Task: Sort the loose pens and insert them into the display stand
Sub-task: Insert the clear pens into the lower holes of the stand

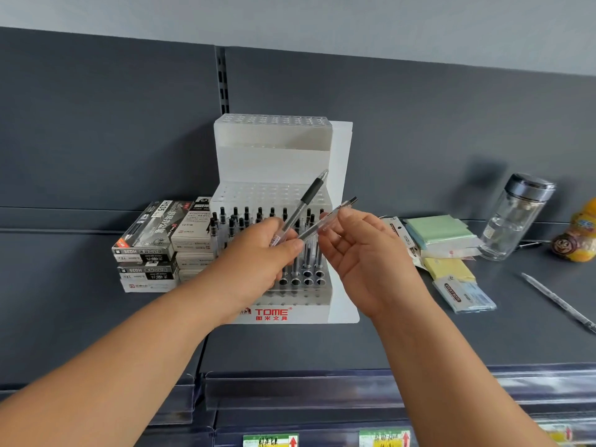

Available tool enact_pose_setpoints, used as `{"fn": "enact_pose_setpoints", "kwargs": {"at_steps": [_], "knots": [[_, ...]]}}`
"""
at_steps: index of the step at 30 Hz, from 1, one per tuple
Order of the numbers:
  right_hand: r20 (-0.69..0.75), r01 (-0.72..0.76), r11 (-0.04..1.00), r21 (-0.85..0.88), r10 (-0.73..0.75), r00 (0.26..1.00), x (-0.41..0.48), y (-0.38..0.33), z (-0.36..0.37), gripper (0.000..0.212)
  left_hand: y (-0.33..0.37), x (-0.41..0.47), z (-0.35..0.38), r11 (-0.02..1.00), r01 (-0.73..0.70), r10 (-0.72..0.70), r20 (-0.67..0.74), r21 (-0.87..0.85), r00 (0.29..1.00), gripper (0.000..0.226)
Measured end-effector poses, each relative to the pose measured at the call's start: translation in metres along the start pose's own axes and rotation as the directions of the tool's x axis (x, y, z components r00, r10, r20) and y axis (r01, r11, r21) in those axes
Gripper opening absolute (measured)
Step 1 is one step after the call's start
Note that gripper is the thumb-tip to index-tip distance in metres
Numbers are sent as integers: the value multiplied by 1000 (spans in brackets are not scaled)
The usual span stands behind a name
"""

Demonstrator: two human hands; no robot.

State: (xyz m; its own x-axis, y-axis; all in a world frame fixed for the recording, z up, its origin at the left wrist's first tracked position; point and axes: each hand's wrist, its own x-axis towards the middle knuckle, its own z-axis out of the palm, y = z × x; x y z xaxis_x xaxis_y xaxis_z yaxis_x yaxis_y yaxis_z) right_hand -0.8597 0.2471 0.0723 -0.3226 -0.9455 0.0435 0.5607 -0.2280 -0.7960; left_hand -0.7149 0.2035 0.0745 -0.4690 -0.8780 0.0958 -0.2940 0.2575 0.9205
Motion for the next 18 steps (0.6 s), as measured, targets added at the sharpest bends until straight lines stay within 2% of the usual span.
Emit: {"fn": "enact_pose_setpoints", "kwargs": {"at_steps": [3,6,8,10,11,13,18], "knots": [[-54,54,993,-105,-60,997,3,0,0,12,-3,2,1,999,-13,13,-6,30,1000,10],[-108,190,939,-287,-229,967,8,-6,-2,15,-7,4,-2,1000,7,-7,-38,3,999,18],[-74,309,798,-517,-401,913,10,-11,-7,16,-9,6,-6,999,22,-24,-85,-24,996,18],[39,370,606,-704,-488,872,12,-9,-9,17,-12,8,-10,999,29,-33,-126,-34,991,16],[83,381,544,-747,-493,866,12,-6,-9,17,-13,8,-11,999,29,-33,-132,-31,991,16],[118,376,493,-785,-476,871,14,3,-8,17,-16,10,-13,999,23,-27,-124,-31,992,17],[122,315,465,-827,-399,909,17,20,-10,18,-19,9,-15,998,16,-23,-98,-67,995,25]]}}
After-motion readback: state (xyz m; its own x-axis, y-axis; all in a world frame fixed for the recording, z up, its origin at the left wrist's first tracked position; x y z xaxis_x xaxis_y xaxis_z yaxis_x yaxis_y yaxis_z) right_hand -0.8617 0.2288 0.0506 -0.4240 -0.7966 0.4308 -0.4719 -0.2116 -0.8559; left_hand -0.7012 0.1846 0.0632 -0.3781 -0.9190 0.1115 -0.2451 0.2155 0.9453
